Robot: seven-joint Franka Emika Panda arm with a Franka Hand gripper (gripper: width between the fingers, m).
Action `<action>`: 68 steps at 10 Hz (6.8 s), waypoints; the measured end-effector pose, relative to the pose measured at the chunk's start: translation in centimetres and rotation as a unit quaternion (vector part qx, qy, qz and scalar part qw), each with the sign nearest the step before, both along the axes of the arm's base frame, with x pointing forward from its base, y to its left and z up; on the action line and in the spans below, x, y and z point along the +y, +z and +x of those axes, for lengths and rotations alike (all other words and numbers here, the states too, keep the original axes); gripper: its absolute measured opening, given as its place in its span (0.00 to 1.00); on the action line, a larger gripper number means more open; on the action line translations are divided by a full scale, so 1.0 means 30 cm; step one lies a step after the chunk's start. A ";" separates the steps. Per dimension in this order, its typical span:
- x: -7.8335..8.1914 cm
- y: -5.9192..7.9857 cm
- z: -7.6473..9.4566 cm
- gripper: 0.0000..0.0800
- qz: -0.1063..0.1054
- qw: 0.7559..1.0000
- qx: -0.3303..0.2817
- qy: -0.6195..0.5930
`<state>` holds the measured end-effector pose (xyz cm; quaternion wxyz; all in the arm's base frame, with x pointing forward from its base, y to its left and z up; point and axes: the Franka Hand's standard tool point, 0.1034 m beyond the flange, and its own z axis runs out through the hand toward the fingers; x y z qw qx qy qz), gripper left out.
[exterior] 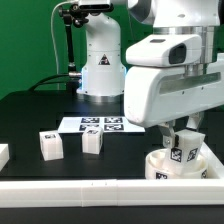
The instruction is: Assemble stool
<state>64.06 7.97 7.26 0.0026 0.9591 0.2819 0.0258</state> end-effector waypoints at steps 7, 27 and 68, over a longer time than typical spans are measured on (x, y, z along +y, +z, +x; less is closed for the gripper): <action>0.013 -0.001 0.003 0.43 0.031 0.968 -0.001 -0.247; -0.101 0.067 -0.139 0.81 0.051 0.900 -0.023 -0.433; -0.443 -0.176 -0.506 0.81 -0.022 0.792 0.499 -0.351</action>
Offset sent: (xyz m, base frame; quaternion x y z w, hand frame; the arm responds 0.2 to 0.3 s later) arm 0.0000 0.0000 0.0000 0.0000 0.0000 0.1938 0.9810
